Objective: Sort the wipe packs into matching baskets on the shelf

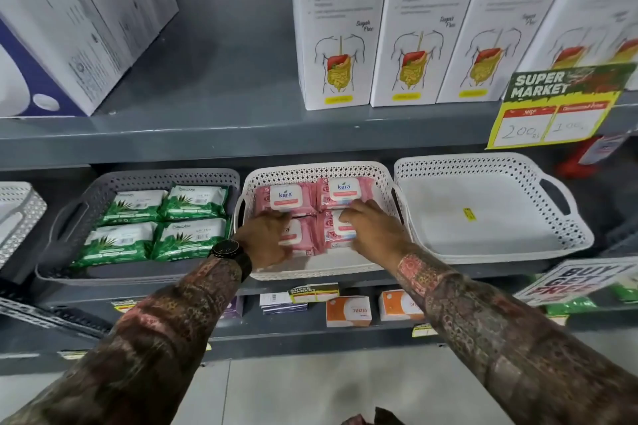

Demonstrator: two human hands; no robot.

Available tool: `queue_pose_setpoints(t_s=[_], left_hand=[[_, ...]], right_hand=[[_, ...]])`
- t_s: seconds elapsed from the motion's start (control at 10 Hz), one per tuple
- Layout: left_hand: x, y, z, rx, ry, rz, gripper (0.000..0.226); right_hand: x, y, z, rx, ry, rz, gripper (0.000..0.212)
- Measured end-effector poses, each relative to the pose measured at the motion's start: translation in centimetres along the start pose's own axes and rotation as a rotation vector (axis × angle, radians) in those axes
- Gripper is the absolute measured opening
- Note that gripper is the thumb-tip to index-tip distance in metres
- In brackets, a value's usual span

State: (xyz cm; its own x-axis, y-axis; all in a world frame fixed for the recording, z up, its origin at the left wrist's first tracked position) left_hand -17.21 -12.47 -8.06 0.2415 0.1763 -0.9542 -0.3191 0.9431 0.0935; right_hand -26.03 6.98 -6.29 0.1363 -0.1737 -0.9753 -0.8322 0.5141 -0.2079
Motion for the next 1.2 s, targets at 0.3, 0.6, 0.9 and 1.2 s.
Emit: queue_pose_setpoints(t_s=[0.3, 0.6, 0.9, 1.2], left_hand=[[-2.5, 0.1, 0.3, 0.031, 0.138, 0.238, 0.065], [1.2, 0.5, -5.1, -0.154, 0.176, 0.004, 0.086], [2.5, 0.5, -5.7, -0.148, 0.170, 0.093, 0.090], [-2.3, 2.5, 2.0, -0.063, 0.302, 0.175, 0.100]], right_hand=[[-1.3, 0.7, -2.0, -0.028, 0.003, -0.051, 0.050], [5.1, 2.8, -6.1, 0.107, -0.181, -0.002, 0.080], [6.1, 3.2, -6.2, 0.095, -0.171, 0.003, 0.077], [-0.7, -3.1, -1.2, 0.031, 0.124, -0.030, 0.080]])
Point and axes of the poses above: each hand's wrist, its own z-axis away from the middle knuckle, its own x-axis out of the palm, y = z × x, the point moved 7 cm from there along -z, towards the middle knuckle, and after that the axes turned 10 degrees about -x, right-handed, at the moved point
